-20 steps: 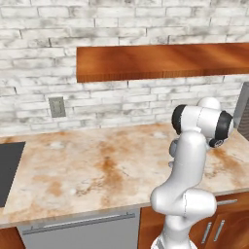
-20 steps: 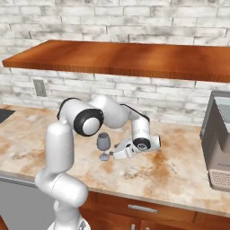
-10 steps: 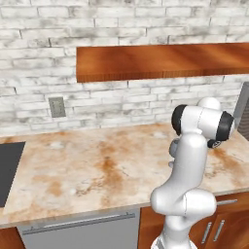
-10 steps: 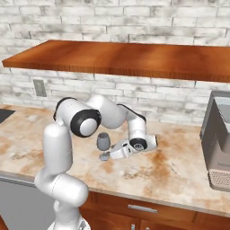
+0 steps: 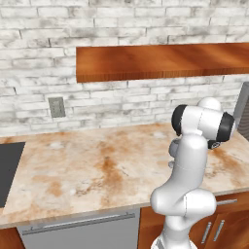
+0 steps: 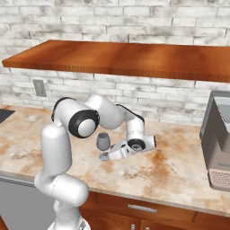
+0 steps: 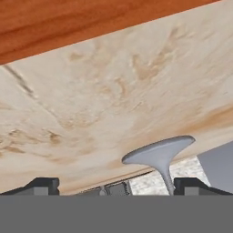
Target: Retrieve the wine glasses from the counter and place one next to each plate.
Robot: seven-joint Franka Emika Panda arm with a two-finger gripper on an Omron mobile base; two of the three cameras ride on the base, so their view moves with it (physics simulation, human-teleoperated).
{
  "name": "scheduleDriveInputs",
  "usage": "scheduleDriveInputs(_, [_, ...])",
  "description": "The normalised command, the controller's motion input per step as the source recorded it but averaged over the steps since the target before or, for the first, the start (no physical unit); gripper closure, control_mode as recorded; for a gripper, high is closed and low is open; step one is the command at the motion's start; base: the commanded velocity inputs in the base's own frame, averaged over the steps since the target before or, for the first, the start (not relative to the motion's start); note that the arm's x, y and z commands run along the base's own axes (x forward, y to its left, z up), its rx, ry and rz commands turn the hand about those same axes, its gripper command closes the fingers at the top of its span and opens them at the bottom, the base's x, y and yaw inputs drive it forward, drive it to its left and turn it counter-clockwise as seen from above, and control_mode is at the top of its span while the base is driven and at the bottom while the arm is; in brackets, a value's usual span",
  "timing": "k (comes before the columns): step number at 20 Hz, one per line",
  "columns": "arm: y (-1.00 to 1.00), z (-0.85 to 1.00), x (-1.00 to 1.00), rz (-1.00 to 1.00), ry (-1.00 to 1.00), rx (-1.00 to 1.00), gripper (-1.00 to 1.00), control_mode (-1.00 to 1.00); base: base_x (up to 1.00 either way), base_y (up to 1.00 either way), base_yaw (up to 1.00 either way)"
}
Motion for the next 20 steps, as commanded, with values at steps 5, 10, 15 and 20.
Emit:
scheduleDriveInputs(5, [0.28,-0.25,0.00,0.00,0.00,0.00,-1.00,-1.00,0.00,0.00,0.00])
scheduleDriveInputs(10, [0.36,-0.32,0.00,0.00,0.00,0.00,-1.00,-1.00,0.00,0.00,0.00])
scheduleDriveInputs(15, [0.27,-0.36,0.22,-0.11,0.00,0.00,-1.00,-1.00,0.00,0.00,0.00])
scheduleDriveInputs(20, [0.02,-0.28,-0.03,-0.06,0.00,0.04,-1.00,-1.00,0.00,0.00,0.00])
